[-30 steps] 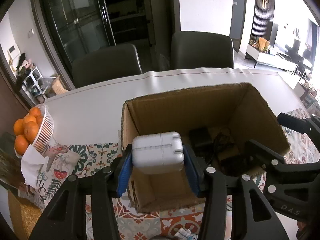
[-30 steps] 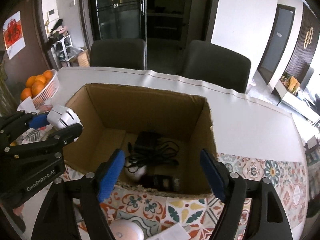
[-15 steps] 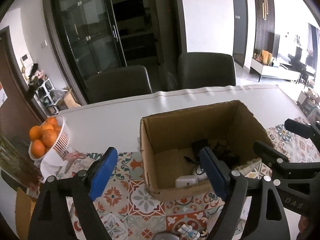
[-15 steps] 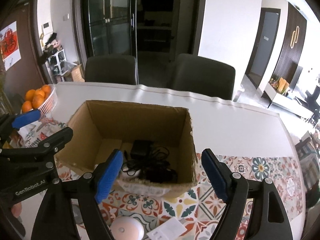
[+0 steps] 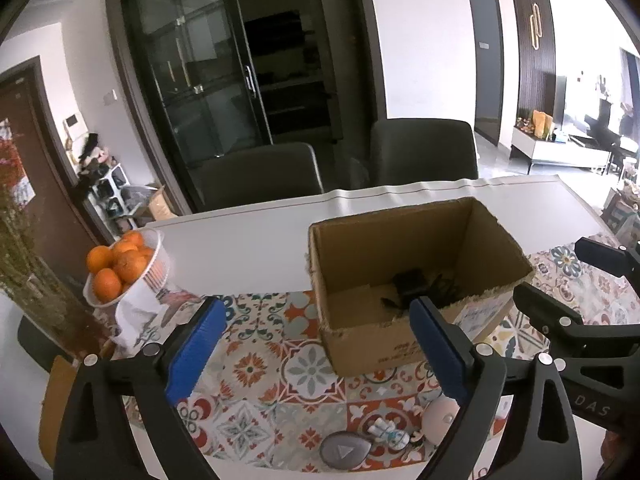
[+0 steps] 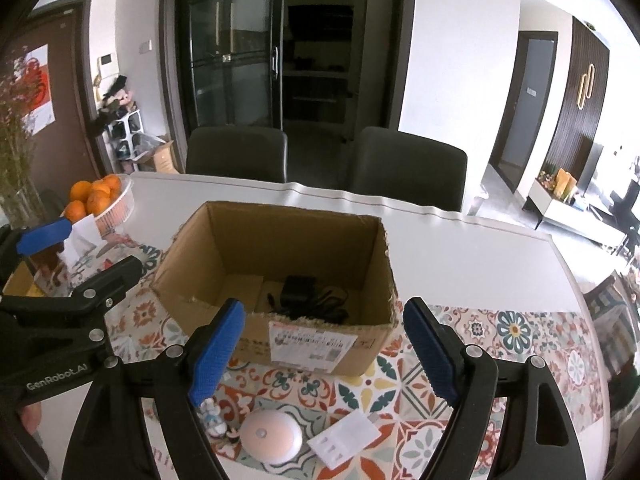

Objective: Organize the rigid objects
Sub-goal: 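Move both open tools back from the box toward the remaining items on the table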

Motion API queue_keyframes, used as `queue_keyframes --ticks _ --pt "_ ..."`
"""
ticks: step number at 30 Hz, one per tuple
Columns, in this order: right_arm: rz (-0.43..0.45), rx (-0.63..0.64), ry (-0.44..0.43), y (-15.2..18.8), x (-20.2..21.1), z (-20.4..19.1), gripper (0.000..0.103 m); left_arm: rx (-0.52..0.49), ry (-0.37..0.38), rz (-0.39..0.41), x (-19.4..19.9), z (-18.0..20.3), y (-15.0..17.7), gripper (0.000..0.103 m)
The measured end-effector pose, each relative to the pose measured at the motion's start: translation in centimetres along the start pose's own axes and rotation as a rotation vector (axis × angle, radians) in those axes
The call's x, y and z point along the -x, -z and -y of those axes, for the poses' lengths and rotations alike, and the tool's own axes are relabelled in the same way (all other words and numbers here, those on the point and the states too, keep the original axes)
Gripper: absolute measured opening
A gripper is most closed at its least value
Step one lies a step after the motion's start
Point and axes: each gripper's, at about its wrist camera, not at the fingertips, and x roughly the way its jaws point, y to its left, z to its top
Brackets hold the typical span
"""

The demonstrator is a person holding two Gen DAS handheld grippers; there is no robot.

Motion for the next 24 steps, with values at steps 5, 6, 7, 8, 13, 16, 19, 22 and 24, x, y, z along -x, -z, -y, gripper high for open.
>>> queue_keyframes --ticks 5,6,7,8,13,16,19,22,24 --pt "-0.015 0.016 -0.018 1.4 0.4 -0.6 0.082 0.005 -0.035 -0.008 0.7 -0.4 1.5 0.097" --pt "-0.018 0.019 -0.022 1.7 0.4 -0.7 0.082 0.010 -0.037 -0.014 0.8 -0.5 1.8 0.098" --pt "-0.022 0.021 -0.028 2.0 0.4 -0.8 0.082 0.014 -0.038 -0.018 0.9 -0.6 2.1 0.098" --pt "-0.027 0.022 -0.034 2.3 0.4 -0.9 0.082 0.018 -0.042 -0.023 1.0 -0.7 2.5 0.099" --pt "-0.055 0.033 -0.059 3.7 0.2 -1.4 0.082 0.026 -0.057 -0.046 1.2 -0.6 4.0 0.099" --pt "-0.074 0.038 -0.069 4.6 0.0 -1.6 0.082 0.031 -0.063 -0.070 1.1 -0.6 5.0 0.099" --pt "-0.100 0.050 -0.081 5.4 -0.5 -1.9 0.082 0.043 -0.065 -0.094 0.9 -0.6 6.0 0.099" --pt "-0.131 0.065 -0.095 6.2 -1.1 -2.3 0.082 0.054 -0.068 -0.121 0.6 -0.7 7.0 0.099" --pt "-0.149 0.078 -0.101 6.7 -1.4 -2.6 0.082 0.063 -0.071 -0.141 0.4 -0.7 7.8 0.099"
